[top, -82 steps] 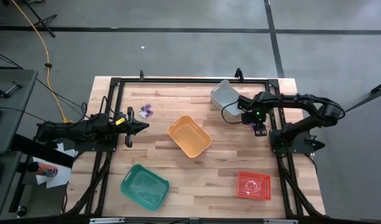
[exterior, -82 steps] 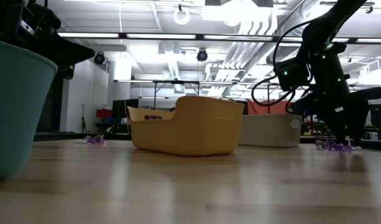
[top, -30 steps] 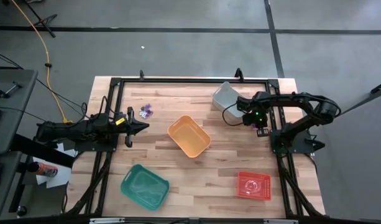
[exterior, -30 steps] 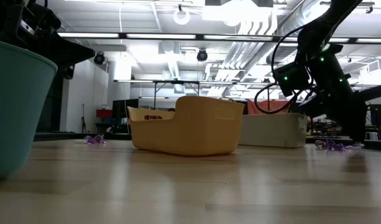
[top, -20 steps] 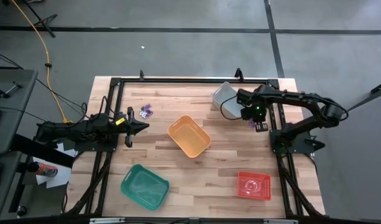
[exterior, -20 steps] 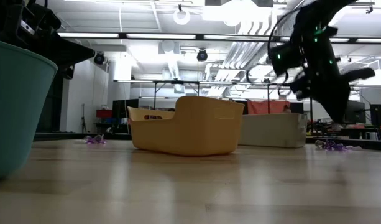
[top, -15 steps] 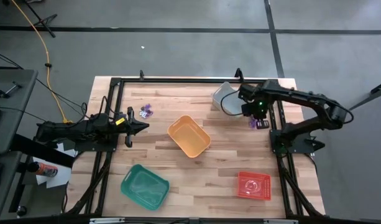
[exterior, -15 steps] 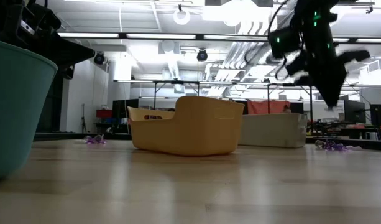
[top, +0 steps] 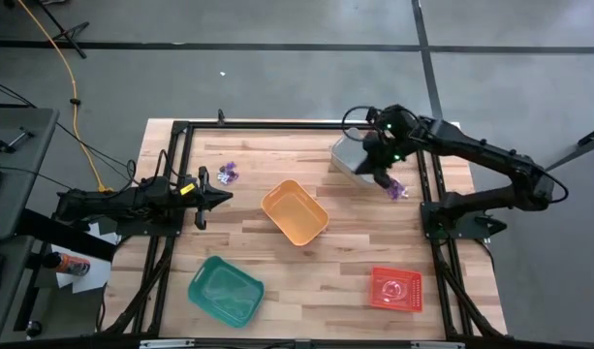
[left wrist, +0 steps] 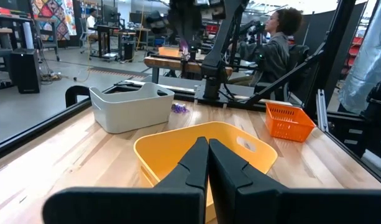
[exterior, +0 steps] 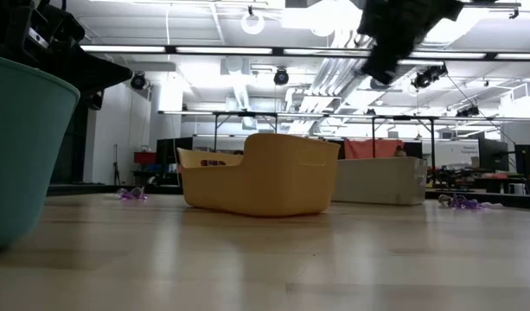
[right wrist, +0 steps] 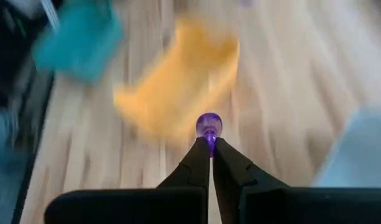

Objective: Sort Halloween decoration
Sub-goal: Put the purple witch hat toy into the white bin

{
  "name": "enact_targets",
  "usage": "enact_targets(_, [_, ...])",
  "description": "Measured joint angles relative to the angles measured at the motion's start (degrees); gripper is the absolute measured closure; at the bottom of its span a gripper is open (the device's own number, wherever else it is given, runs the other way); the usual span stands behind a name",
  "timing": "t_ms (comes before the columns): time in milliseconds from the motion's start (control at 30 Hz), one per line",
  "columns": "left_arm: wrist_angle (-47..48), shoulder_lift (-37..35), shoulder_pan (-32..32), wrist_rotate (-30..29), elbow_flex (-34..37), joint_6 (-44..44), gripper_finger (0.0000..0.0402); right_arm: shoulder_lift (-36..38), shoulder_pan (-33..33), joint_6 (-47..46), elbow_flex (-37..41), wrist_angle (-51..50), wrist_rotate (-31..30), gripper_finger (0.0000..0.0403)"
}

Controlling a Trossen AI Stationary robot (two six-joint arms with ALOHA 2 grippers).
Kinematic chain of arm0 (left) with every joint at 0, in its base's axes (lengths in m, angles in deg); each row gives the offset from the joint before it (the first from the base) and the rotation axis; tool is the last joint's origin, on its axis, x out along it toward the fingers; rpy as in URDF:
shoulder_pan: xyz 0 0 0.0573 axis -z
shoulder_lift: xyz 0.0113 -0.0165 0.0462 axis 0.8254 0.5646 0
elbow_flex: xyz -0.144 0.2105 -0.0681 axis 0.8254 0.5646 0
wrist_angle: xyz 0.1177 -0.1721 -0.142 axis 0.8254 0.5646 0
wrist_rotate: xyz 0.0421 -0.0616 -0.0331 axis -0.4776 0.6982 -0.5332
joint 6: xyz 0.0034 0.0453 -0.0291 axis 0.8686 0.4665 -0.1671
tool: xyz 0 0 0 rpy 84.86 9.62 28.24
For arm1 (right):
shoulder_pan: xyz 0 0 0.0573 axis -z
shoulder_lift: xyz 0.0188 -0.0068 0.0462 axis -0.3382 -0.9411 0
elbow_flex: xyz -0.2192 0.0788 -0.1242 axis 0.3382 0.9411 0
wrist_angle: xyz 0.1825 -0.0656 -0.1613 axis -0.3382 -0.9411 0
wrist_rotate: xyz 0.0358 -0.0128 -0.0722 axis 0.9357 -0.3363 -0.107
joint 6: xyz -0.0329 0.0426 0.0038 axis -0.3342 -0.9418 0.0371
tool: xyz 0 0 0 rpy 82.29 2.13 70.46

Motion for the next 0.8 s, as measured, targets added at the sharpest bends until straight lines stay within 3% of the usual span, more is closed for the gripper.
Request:
enact_targets(233, [-0.5,0.0,0.0,0.0,0.0,0.0,0.0401,1.0,-2.5,-15.0,8.8,36.8,0.6,0.0403])
enact_targets(367, [-7.1,0.0,0.0,-0.5,0.0,-1.8,0.0401,1.0,-4.6,-21.5,13.5,53.5,-1.1,0.0403])
enact_targets(633, [-33.0,0.6,0.0,-13.5,-0.4,-3.7,0.0401,1.0,-7.7,-25.7,13.8,58.5,-1.3,0.0403])
enact_targets(800, [-24.1,9.7,-0.2,-16.4,-7.7,-8.2,0.0401,1.0,-9.1,-25.4,13.0,58.9,-4.7,0.0403])
